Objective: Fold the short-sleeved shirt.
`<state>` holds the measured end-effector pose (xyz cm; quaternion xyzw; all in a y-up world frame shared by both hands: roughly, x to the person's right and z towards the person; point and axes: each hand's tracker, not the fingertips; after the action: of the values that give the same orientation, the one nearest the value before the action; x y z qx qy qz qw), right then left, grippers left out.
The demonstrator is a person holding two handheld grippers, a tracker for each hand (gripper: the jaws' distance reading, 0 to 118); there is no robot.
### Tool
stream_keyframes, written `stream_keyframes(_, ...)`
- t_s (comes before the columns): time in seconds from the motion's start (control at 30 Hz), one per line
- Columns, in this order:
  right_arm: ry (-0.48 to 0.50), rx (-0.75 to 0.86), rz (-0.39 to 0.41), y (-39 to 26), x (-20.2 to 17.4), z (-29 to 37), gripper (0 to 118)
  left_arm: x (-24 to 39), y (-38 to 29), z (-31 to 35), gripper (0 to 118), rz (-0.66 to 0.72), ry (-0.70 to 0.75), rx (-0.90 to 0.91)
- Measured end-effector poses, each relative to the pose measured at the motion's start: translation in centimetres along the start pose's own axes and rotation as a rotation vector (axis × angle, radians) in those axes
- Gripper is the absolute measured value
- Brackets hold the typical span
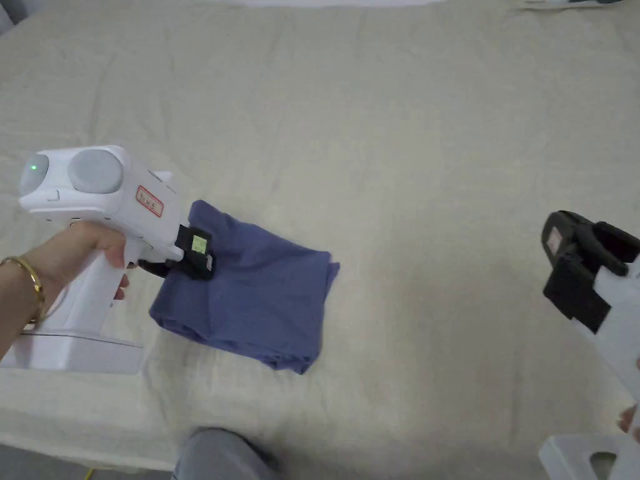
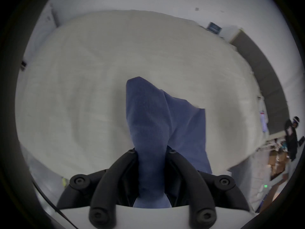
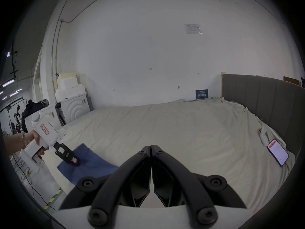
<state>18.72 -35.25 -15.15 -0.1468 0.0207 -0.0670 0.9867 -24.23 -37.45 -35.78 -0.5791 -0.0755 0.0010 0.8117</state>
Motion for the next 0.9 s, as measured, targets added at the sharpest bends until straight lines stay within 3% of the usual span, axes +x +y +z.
stream_keyframes(0.5, -0.125, -0.082, 0.018, -0.3, -2.0, -4.8, 0, -19.6, 5.0, -4.1, 19, 0.049, 0.74, -0.04)
stream_keyframes(0.67, -0.14, -0.1, 0.026, -0.1, -2.7, -6.6, 0, -23.2, 5.1, -4.9, 21, 0.026, 0.881, 0.0)
stream_keyframes(0.7, -0.144, -0.099, 0.028, -0.1, -2.8, -6.9, 0, -23.5, 4.9, -4.9, 26, 0.038, 0.88, 0.014)
stream_keyframes(0.73, -0.144, -0.101, 0.025, 0.0, -2.8, -7.2, 0, -23.7, 4.7, -4.8, 40, 0.037, 0.874, 0.02)
stream_keyframes(0.83, -0.134, -0.1, 0.021, 0.5, -2.9, -7.4, 0, -23.7, 3.9, -4.1, 96, 0.008, 0.956, 0.073)
stream_keyframes(0.9, -0.127, -0.087, 0.029, 0.9, -3.0, -7.1, 0, -23.3, 3.5, -2.7, 110, 0.013, 0.99, 0.14)
